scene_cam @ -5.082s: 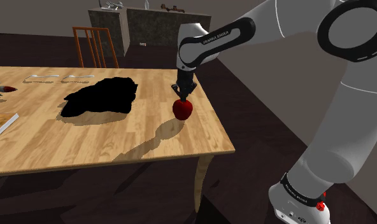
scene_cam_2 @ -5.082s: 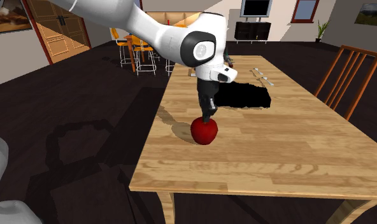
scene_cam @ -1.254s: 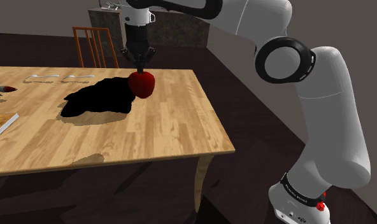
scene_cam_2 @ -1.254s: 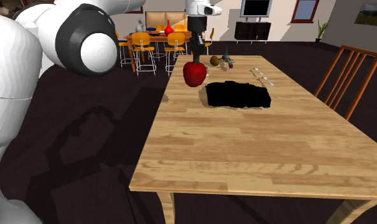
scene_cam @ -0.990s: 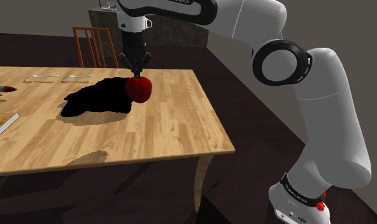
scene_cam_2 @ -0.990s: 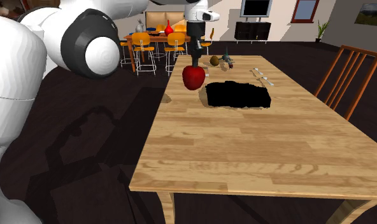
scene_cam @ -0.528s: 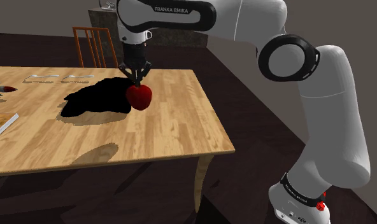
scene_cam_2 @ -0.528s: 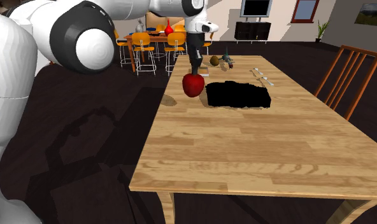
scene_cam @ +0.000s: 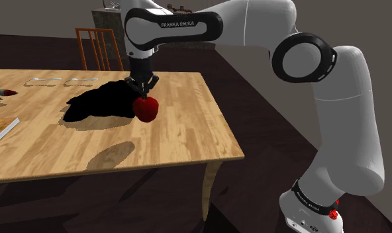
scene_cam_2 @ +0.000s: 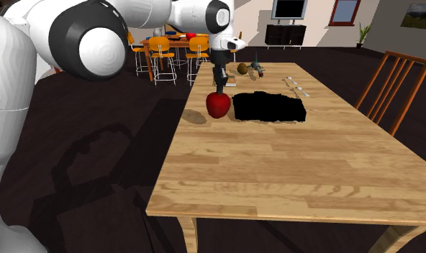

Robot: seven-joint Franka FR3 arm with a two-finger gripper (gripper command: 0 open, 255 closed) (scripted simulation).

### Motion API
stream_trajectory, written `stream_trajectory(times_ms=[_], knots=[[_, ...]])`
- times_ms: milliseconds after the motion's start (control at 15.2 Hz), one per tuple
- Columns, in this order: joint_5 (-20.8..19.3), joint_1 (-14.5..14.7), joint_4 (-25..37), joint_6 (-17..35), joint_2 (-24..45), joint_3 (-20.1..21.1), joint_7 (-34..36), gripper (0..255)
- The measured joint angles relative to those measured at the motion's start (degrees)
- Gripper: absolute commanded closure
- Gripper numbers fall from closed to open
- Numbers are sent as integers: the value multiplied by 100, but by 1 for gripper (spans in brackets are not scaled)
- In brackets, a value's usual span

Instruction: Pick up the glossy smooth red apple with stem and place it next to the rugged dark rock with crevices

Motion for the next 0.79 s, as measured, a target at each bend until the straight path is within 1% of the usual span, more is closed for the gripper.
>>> stream_trajectory(times_ms=[660, 792], knots=[[-25, -54, -723, 759, 43, -18, 38, 255], [-28, -59, -760, 809, 56, -21, 36, 255]])
